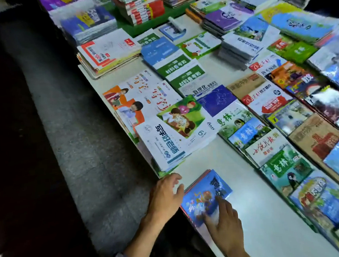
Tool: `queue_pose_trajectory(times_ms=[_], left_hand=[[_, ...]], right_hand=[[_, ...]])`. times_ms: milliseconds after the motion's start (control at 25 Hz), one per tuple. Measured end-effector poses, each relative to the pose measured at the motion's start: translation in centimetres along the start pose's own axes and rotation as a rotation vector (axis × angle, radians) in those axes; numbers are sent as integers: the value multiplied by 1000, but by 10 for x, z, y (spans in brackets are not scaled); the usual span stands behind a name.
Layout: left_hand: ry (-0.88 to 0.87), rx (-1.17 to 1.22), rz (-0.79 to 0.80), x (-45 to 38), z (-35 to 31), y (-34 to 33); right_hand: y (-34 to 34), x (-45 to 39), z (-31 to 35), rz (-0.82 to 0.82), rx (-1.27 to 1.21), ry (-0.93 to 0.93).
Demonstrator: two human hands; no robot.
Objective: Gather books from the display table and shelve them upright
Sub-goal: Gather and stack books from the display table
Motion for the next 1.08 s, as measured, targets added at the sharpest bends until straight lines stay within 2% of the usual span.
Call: queue_pose_trajectory(times_ms=[80,160,280,360,440,560,640,720,840,960,1080], left_hand=[[-37,-43,193,-7,-5,-49],[-22,-172,308,-14,5,-86],[32,-223,395,-27,24,-120],[174,-122,412,-36,41,-128],[366,20,415,-44,60,-131],[457,195,531,-42,71,-145],[389,272,561,-33,62,-151],[252,296,496,-29,48,-146],[125,370,464,-26,24,-143],[48,346,400,-29,-1,-139],[55,405,317,-36,-7,-137]], right_hand=[[-11,-2,-35,54,-187,-234],[-27,-2,-51,109,-426,-418],[-52,-10,-54,127,-737,-540],[-62,-15,-49,124,-901,-603],[-63,-20,-51,97,-953,-651],[-60,-25,-58,96,-999,-653],[-57,-25,-60,126,-1025,-642],[-46,-30,-61,55,-1080,-594],[-21,-47,-55,-102,-1266,-419],[7,-62,-45,-123,-1191,-269],[16,-63,-40,-99,-1095,-228]])
Point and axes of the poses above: each hand's wrist, its own x-axis away from the middle knuckle, its own y-axis out of the back of the hand, z = x × y, the point moved 9 cm from there along -x, towards the middle knuckle, and after that the axes turned 2 degrees about -x, right-handed, at the moved point
